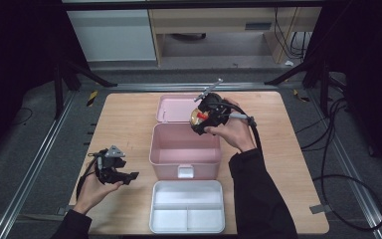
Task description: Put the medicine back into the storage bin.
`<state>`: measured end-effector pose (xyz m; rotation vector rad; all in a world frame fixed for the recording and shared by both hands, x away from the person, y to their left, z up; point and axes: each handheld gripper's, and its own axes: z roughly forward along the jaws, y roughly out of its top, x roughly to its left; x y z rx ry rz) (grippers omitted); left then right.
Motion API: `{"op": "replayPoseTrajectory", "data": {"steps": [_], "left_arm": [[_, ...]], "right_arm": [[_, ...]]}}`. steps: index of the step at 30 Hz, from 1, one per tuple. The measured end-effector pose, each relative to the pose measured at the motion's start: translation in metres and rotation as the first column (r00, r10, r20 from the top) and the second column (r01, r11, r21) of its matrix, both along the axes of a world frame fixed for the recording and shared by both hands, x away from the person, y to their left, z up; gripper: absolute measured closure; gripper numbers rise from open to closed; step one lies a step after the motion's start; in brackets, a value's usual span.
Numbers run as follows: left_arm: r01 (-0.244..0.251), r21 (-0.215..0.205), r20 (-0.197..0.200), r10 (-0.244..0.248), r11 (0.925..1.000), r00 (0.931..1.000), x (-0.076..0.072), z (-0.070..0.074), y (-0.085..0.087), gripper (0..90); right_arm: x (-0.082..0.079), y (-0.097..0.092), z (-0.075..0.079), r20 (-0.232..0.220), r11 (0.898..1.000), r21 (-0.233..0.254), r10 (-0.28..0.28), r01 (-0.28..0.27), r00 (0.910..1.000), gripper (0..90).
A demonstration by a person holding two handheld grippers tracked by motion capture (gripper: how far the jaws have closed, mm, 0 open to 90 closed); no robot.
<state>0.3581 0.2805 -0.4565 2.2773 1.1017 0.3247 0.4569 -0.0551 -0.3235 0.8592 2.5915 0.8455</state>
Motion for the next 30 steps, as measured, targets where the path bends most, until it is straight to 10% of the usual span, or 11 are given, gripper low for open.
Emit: {"op": "replayPoseTrajectory", "data": {"steps": [30], "left_arm": [[0.003, -0.001, 0.002, -0.003, 1.0000, 1.0000, -0.001, 0.001, 0.000, 30.4]], "right_arm": [[0.015, 0.086, -0.061, -0.116, 0.983, -0.093, 0.148, -0.159, 0.9822, 20.5]]}}
